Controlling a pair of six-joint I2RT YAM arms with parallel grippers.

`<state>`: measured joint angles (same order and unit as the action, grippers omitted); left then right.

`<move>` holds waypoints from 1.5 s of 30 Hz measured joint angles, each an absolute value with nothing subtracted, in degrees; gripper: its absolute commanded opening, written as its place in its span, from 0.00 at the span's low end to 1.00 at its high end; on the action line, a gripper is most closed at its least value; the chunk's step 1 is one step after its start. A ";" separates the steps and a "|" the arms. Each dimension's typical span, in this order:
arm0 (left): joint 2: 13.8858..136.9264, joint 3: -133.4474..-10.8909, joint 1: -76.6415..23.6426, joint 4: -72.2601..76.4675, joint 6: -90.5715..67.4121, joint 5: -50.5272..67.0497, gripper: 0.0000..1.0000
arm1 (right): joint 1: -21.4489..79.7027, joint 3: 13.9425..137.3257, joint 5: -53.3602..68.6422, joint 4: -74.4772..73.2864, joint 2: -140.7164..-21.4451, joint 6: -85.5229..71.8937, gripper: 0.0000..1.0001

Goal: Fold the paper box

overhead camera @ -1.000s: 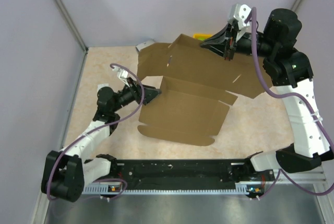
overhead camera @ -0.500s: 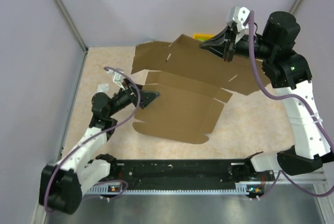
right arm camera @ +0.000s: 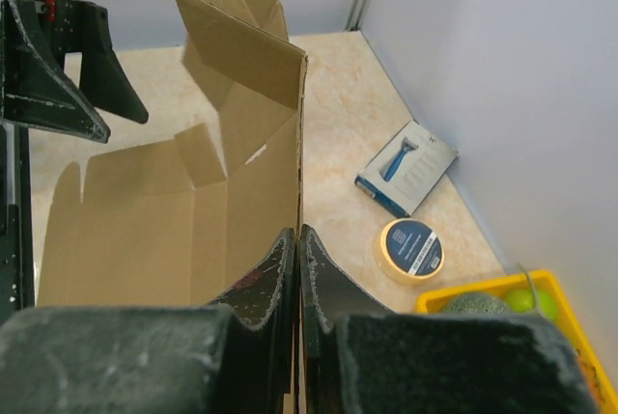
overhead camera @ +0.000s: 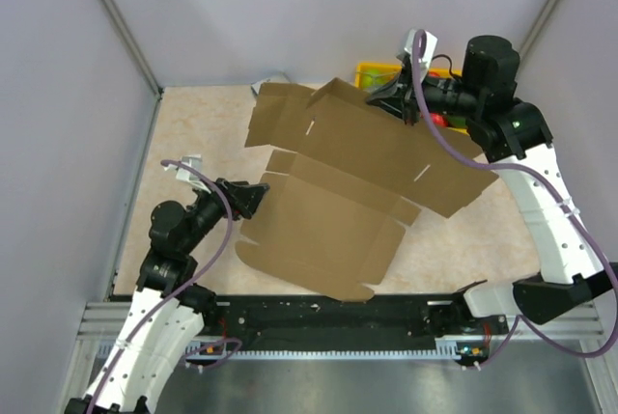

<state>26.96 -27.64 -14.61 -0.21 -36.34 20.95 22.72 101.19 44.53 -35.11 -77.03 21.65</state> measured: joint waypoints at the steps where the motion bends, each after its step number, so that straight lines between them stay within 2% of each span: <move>1: 26.89 -27.64 -14.61 -0.64 -35.64 19.81 0.84 | 22.85 100.79 44.18 -35.14 -77.10 21.65 0.00; 4: 27.97 -27.64 -14.61 -1.26 -34.06 17.54 0.82 | 23.66 99.92 42.76 -35.20 -77.49 21.63 0.00; 6: 29.45 -27.62 -14.61 -0.03 -33.28 16.80 0.71 | 24.05 99.72 42.06 -35.20 -78.11 21.58 0.00; 8: 31.75 -27.86 -14.61 1.13 -32.58 16.53 0.68 | 24.25 99.72 41.67 -35.14 -78.89 21.45 0.00; 11: 37.06 -30.02 -14.98 1.43 -31.05 16.62 0.72 | 24.27 99.72 41.52 -35.16 -79.85 21.37 0.00; 16: 45.28 -35.81 -17.52 1.61 -26.68 16.08 0.65 | 24.27 99.72 41.25 -35.16 -80.82 21.02 0.00; 22: 48.49 -40.25 -20.36 1.34 -21.61 13.91 0.71 | 24.27 99.74 41.19 -35.14 -81.03 20.82 0.00; 26: 55.09 -45.87 -20.80 1.13 -19.70 13.13 0.70 | 24.27 99.74 41.17 -35.14 -81.25 20.82 0.00; 32: 61.39 -47.72 -22.28 1.26 -16.21 11.27 0.67 | 24.27 100.79 41.23 -35.14 -82.24 20.73 0.00; 39: 65.32 -47.90 -24.18 2.11 -13.72 11.00 0.35 | 24.27 103.20 41.28 -35.22 -84.12 20.34 0.00; 40: 65.32 -47.90 -24.40 2.52 -13.58 10.83 0.21 | 24.29 103.24 41.25 -35.11 -84.18 20.36 0.00; 41: 65.30 -47.90 -24.77 3.27 -13.28 10.13 0.15 | 24.34 103.24 41.25 -35.16 -84.18 20.36 0.00; 45: 65.30 -47.68 -27.38 6.04 -12.62 4.47 0.02 | 25.41 104.62 40.18 -35.14 -85.62 20.88 0.00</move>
